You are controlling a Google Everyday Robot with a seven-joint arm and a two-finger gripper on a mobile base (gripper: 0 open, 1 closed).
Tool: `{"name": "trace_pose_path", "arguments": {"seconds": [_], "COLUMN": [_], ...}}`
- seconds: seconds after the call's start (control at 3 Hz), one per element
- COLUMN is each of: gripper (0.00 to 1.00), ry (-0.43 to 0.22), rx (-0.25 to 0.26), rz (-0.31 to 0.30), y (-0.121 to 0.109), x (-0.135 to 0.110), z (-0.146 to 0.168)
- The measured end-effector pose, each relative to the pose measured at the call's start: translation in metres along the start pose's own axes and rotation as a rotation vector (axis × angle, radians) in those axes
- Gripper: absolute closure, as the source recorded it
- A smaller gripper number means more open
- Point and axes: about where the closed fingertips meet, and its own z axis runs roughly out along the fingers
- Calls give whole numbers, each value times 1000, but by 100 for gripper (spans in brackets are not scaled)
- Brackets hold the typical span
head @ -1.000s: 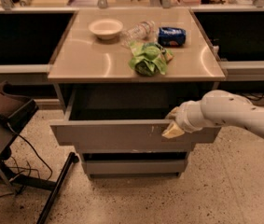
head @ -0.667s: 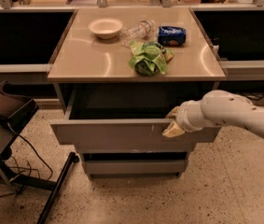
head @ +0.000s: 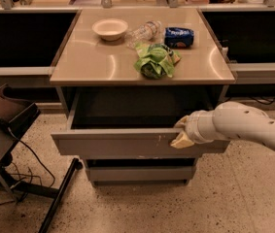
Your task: Open top drawer
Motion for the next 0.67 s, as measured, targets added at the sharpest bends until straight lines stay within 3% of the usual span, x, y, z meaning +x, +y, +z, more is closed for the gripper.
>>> {"name": "trace_pose_path", "arguments": {"seconds": [0.33,0.67], "gripper": [100,100], "ry": [1,1], "rx": [-6,-6], "rz": [-3,-3], "y": [15,15], "x": [3,2], "z": [-4,-7]}}
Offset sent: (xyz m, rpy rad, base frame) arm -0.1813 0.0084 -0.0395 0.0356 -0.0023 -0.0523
